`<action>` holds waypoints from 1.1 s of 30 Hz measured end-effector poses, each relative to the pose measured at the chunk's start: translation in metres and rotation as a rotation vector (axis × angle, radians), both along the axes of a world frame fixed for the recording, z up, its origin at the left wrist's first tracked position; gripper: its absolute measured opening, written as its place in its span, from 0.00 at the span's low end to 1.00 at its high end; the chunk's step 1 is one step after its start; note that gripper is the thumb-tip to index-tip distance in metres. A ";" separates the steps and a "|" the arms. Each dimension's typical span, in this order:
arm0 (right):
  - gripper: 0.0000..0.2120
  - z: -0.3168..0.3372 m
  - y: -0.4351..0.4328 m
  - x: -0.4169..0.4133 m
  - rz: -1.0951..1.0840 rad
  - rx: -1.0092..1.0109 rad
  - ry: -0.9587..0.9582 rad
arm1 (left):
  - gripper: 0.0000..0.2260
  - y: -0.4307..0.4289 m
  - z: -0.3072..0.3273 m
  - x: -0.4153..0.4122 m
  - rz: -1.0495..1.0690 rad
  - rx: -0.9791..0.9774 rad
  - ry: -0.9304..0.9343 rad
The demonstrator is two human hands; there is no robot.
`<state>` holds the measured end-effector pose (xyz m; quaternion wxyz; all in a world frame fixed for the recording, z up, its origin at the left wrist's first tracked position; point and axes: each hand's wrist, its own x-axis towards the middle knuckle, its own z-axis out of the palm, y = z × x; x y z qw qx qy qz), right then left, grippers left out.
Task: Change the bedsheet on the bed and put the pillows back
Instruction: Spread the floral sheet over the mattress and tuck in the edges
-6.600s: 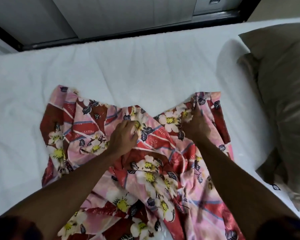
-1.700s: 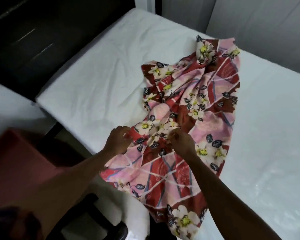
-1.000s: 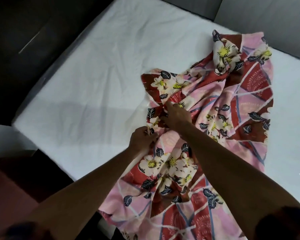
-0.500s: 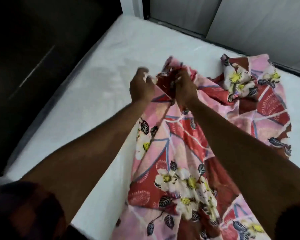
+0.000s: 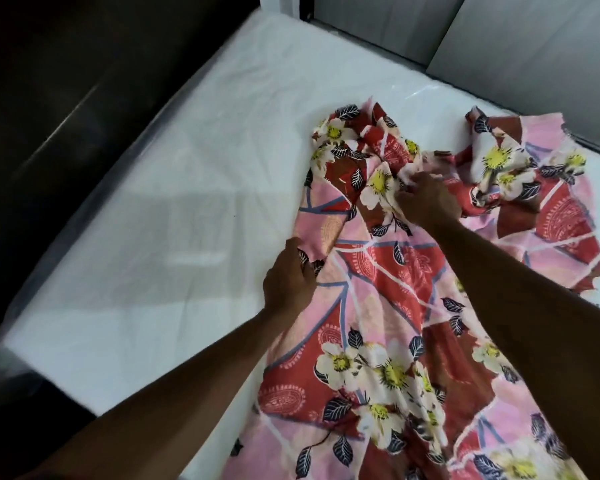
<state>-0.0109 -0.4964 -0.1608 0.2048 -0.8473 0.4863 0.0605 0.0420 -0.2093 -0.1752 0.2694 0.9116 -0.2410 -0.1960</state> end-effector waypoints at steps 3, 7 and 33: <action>0.13 -0.008 -0.010 0.013 -0.030 -0.027 -0.023 | 0.09 0.000 0.003 0.018 -0.102 -0.116 -0.044; 0.14 -0.001 -0.030 0.032 -0.225 0.018 -0.263 | 0.09 0.004 0.005 0.050 -0.046 -0.140 -0.119; 0.18 -0.021 0.301 -0.052 0.309 -0.015 -0.415 | 0.18 0.165 0.020 -0.025 0.090 0.125 -0.133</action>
